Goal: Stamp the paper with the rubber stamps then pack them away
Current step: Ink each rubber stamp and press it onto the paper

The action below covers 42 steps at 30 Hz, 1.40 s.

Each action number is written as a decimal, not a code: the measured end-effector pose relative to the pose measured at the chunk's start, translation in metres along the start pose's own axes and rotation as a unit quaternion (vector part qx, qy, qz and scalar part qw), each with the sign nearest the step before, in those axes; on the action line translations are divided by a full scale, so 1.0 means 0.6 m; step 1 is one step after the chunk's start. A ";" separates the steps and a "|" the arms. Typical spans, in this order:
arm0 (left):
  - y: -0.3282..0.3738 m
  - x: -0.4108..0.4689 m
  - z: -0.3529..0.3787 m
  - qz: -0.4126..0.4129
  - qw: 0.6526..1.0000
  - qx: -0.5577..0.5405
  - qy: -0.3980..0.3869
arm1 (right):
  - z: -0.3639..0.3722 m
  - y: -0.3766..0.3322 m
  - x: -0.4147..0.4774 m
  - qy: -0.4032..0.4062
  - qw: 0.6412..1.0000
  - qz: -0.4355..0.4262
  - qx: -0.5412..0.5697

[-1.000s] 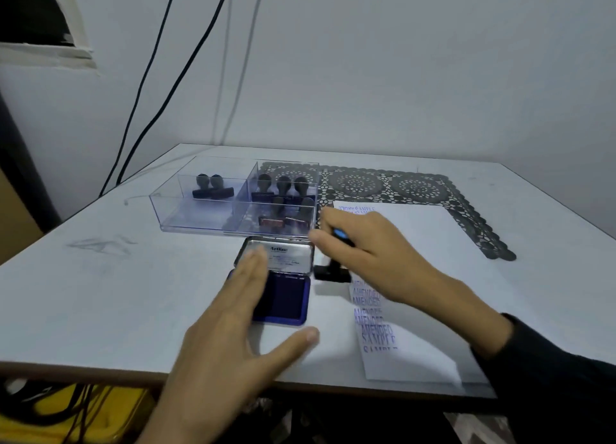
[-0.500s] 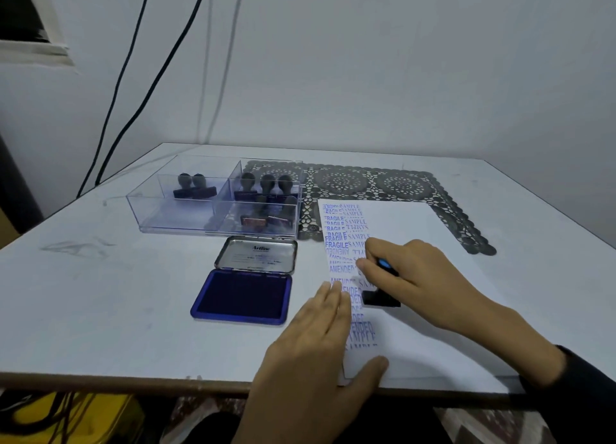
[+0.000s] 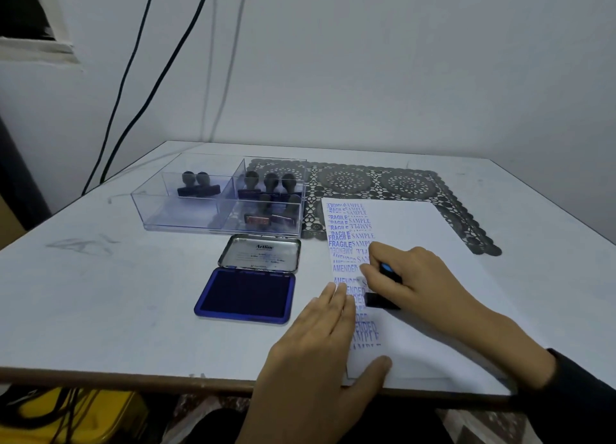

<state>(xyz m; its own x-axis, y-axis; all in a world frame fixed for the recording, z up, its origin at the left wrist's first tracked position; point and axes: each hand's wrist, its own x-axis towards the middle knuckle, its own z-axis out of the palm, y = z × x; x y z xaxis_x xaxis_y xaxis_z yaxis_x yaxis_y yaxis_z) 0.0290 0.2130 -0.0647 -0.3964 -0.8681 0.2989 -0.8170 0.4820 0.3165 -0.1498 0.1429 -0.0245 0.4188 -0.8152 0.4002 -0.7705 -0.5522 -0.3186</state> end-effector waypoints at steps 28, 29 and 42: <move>-0.158 -0.046 -0.108 -0.234 0.970 -0.059 0.033 | 0.075 -0.164 0.178 -0.125 0.989 -0.038 0.074; -0.157 -0.046 -0.109 -0.234 0.970 -0.056 0.036 | 0.085 -0.165 0.177 -0.128 0.989 -0.042 0.059; -0.154 -0.043 -0.110 -0.237 0.970 -0.045 0.035 | 0.123 -0.166 0.129 0.033 0.988 -0.149 -0.026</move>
<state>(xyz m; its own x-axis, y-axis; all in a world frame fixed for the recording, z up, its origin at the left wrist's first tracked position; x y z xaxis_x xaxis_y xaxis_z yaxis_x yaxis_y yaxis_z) 0.1424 0.1987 -0.0423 0.0459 -0.9860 0.1600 -0.8590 0.0428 0.5101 -0.0052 0.1220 -0.0252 0.5998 -0.6043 0.5245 -0.6427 -0.7543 -0.1340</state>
